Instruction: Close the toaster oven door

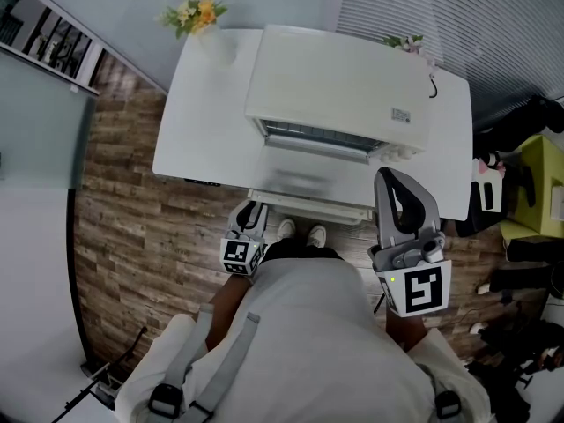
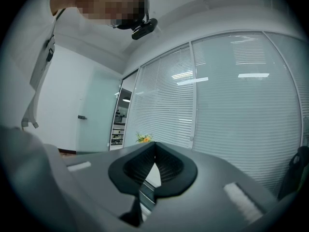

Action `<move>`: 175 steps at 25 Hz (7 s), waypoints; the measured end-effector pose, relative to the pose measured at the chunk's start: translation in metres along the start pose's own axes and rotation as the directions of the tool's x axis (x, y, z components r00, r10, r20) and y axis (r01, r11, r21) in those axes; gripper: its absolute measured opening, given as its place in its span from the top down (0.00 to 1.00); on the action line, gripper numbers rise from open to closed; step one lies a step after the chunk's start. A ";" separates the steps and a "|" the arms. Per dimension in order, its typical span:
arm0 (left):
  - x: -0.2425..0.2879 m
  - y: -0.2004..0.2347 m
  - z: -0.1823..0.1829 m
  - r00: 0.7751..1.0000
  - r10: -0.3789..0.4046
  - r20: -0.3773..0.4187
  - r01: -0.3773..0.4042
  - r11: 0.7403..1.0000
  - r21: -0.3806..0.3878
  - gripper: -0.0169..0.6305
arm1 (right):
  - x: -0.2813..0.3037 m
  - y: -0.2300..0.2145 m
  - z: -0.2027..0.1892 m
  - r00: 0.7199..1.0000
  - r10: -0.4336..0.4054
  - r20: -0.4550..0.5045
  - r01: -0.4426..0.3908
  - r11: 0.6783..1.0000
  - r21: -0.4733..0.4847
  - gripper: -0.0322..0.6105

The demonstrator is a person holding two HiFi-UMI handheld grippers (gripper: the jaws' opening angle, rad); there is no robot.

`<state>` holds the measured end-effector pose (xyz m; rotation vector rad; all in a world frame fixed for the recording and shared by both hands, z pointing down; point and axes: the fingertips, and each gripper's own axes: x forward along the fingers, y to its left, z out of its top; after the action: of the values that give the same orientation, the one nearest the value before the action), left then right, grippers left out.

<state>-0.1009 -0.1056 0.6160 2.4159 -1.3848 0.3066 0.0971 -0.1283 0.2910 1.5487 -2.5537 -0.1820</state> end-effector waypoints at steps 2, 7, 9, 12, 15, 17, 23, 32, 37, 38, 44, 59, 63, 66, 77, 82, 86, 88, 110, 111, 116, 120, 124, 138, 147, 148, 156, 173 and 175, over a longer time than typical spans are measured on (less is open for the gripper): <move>0.000 0.000 0.007 1.000 0.001 0.015 -0.001 1.000 0.005 0.82 | 0.000 0.000 0.000 1.000 -0.001 0.001 0.001 1.000 0.000 0.94; 0.002 0.000 0.019 0.999 -0.004 0.052 0.003 1.000 0.017 0.82 | 0.000 -0.001 -0.001 1.000 -0.003 0.000 0.003 1.000 0.003 0.94; 0.003 0.000 0.027 0.998 0.001 0.067 -0.002 1.000 0.024 0.82 | 0.000 -0.001 -0.001 1.000 -0.003 0.000 0.003 1.000 0.003 0.94; 0.004 -0.001 0.034 0.996 -0.002 0.084 0.000 1.000 0.022 0.82 | 0.000 -0.002 -0.001 1.000 -0.003 0.002 0.003 1.000 0.003 0.94; 0.005 -0.001 0.040 0.996 -0.001 0.088 0.000 1.000 0.016 0.82 | 0.000 -0.002 0.000 1.000 -0.003 0.006 0.003 1.000 0.003 0.94; 0.006 0.001 0.040 0.995 0.001 0.096 -0.003 1.000 0.018 0.82 | 0.000 -0.003 0.000 1.000 -0.004 0.005 0.004 1.000 0.004 0.94; 0.008 0.001 0.052 0.993 0.009 0.114 -0.012 1.000 0.027 0.82 | -0.002 -0.005 0.000 1.000 -0.009 0.002 0.009 1.000 0.005 0.94; 0.016 0.001 0.073 0.991 0.023 0.129 -0.024 1.000 0.007 0.83 | 0.000 -0.009 -0.002 1.000 -0.014 0.003 0.014 1.000 0.005 0.94; 0.022 0.002 0.088 0.990 0.021 0.141 -0.023 1.000 0.011 0.83 | 0.000 -0.011 -0.002 1.000 -0.015 0.000 0.015 1.000 0.004 0.94; 0.023 0.002 0.091 0.990 0.022 0.143 -0.024 1.000 0.013 0.83 | 0.001 -0.011 -0.002 1.000 -0.015 0.001 0.015 1.000 0.004 0.94; 0.030 0.003 0.105 0.989 0.033 0.146 -0.037 0.999 0.027 0.83 | 0.003 -0.014 -0.001 1.000 -0.021 0.008 0.021 1.000 0.006 0.94; 0.047 0.007 0.128 0.991 0.046 0.128 -0.053 0.997 0.048 0.83 | 0.006 -0.020 -0.003 1.000 -0.026 0.003 0.026 1.000 0.002 0.94; 0.050 0.008 0.132 0.991 0.047 0.123 -0.054 0.997 0.053 0.83 | 0.005 -0.020 -0.002 1.000 -0.028 0.002 0.028 1.000 0.000 0.94; 0.053 0.008 0.135 0.992 0.046 0.120 -0.053 0.997 0.056 0.83 | 0.005 -0.021 -0.001 1.000 -0.031 0.004 0.031 1.000 -0.003 0.94; 0.060 0.009 0.145 0.991 0.042 0.125 -0.051 0.996 0.067 0.83 | 0.004 -0.020 0.001 0.999 -0.034 0.005 0.034 0.999 -0.007 0.94; 0.065 0.011 0.150 0.990 0.040 0.134 -0.049 0.997 0.065 0.83 | 0.006 -0.019 0.003 0.999 -0.042 0.007 0.042 0.999 0.008 0.94; 0.070 0.012 0.153 0.990 0.041 0.136 -0.051 0.996 0.071 0.83 | 0.004 -0.020 0.001 0.999 -0.040 0.003 0.040 0.999 -0.014 0.94; 0.072 0.013 0.156 0.989 0.042 0.139 -0.052 0.996 0.072 0.83 | 0.004 -0.021 0.001 0.999 -0.045 0.003 0.045 0.999 -0.009 0.94; 0.094 0.019 0.177 0.985 0.052 0.166 -0.064 0.996 0.069 0.83 | -0.002 -0.035 -0.003 0.997 -0.077 -0.004 0.077 0.997 -0.009 0.94; 0.094 0.019 0.177 0.985 0.053 0.165 -0.065 0.995 0.070 0.83 | -0.003 -0.036 -0.003 0.997 -0.078 -0.004 0.078 0.997 -0.009 0.94; 0.097 0.020 0.178 0.986 0.051 0.157 -0.059 0.997 0.046 0.83 | -0.004 -0.038 -0.006 0.996 -0.086 -0.010 0.086 0.996 -0.008 0.94; 0.097 0.020 0.179 0.986 0.048 0.162 -0.056 0.997 0.044 0.83 | -0.005 -0.040 -0.005 0.996 -0.093 -0.011 0.093 0.996 -0.009 0.94; 0.094 0.021 0.182 0.984 0.055 0.168 -0.065 0.997 0.051 0.86 | -0.006 -0.040 -0.006 0.995 -0.098 -0.014 0.098 0.995 -0.011 0.94; 0.049 -0.016 0.257 0.955 -0.018 0.295 -0.029 0.988 0.154 0.92 | -0.007 -0.039 -0.006 0.995 -0.097 -0.021 0.097 0.995 -0.022 0.94; 0.008 -0.066 0.316 0.921 -0.125 0.370 0.059 0.981 0.185 0.95 | -0.009 -0.037 -0.001 0.995 -0.097 -0.009 0.097 0.995 -0.023 0.94; 0.004 -0.071 0.321 0.916 -0.137 0.377 0.067 0.979 0.191 0.96 | -0.009 -0.037 0.000 0.995 -0.095 -0.008 0.094 0.995 -0.027 0.94; -0.019 -0.097 0.342 0.886 -0.198 0.420 0.103 0.966 0.236 0.97 | -0.010 -0.032 0.006 0.996 -0.093 -0.009 0.093 0.996 -0.004 0.94; -0.020 -0.114 0.338 0.884 -0.230 0.406 0.140 0.961 0.239 0.97 | -0.015 -0.034 0.007 0.995 -0.095 -0.014 0.094 0.995 -0.012 0.94; -0.020 -0.115 0.339 0.884 -0.228 0.408 0.139 0.962 0.237 0.97 | -0.015 -0.035 0.007 0.995 -0.096 -0.014 0.095 0.995 -0.013 0.94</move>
<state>-0.0054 -0.1693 0.2765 2.8885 -1.3240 -0.1609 0.1330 -0.1304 0.2772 1.6628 -2.4648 -0.1957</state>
